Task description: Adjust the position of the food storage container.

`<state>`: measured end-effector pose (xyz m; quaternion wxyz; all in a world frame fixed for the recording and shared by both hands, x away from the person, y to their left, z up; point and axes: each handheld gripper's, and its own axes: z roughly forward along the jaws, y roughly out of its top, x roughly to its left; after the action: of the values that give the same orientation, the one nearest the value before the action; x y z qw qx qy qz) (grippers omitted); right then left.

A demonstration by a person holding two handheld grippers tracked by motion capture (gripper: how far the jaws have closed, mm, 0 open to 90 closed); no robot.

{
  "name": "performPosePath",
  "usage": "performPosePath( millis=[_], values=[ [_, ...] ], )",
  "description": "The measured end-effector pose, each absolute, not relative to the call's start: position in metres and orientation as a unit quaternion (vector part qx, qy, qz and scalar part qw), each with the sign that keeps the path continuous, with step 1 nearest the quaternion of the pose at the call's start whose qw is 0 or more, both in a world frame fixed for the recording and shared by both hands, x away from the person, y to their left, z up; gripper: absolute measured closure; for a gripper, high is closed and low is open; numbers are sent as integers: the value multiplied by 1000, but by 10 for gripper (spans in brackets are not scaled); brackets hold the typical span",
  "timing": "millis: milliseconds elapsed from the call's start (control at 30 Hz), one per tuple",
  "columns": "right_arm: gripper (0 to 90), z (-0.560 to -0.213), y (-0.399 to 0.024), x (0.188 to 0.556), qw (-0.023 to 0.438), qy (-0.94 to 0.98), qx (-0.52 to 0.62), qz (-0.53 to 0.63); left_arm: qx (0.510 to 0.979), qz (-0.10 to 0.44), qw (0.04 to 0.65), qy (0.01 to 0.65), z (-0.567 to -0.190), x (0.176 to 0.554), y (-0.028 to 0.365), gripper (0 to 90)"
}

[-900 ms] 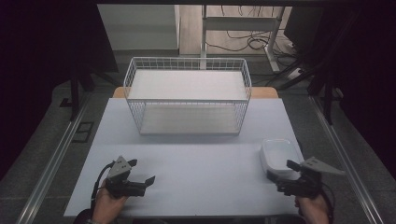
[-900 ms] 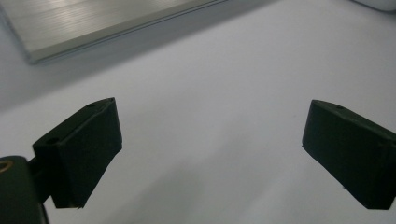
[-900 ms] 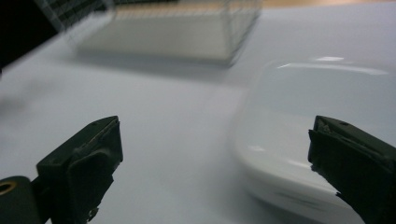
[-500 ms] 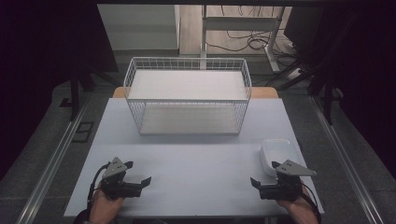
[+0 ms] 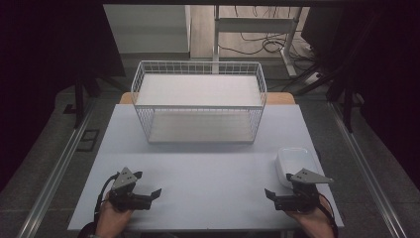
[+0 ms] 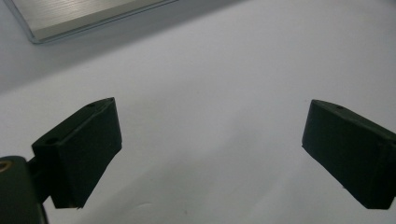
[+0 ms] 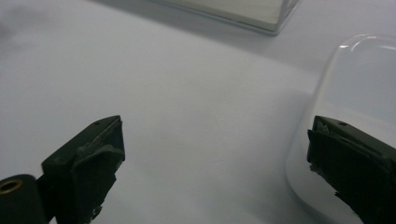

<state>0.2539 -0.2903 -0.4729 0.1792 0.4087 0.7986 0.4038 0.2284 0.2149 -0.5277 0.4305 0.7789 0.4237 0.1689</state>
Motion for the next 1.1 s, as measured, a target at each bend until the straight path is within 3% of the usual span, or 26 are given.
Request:
performPosePath(
  millis=[133,367,400,433,700,1100],
  values=[
    [168,-466,-299,255,192,774,440,413,780,169,428,423,-528,229,214,44],
    [503,-462,-322,262,214,754,460,418,782,168,425,424,-529,229,214,45],
    [503,-462,-322,262,214,754,460,418,782,168,425,424,-529,229,214,45],
    [576,-463,-329,266,226,752,464,411,782,167,424,424,-529,230,214,45],
    [865,-465,-347,284,253,748,462,404,783,163,425,424,-530,230,213,46],
    [893,-461,-369,325,294,735,497,355,784,160,427,421,-530,231,211,46]
  ],
)
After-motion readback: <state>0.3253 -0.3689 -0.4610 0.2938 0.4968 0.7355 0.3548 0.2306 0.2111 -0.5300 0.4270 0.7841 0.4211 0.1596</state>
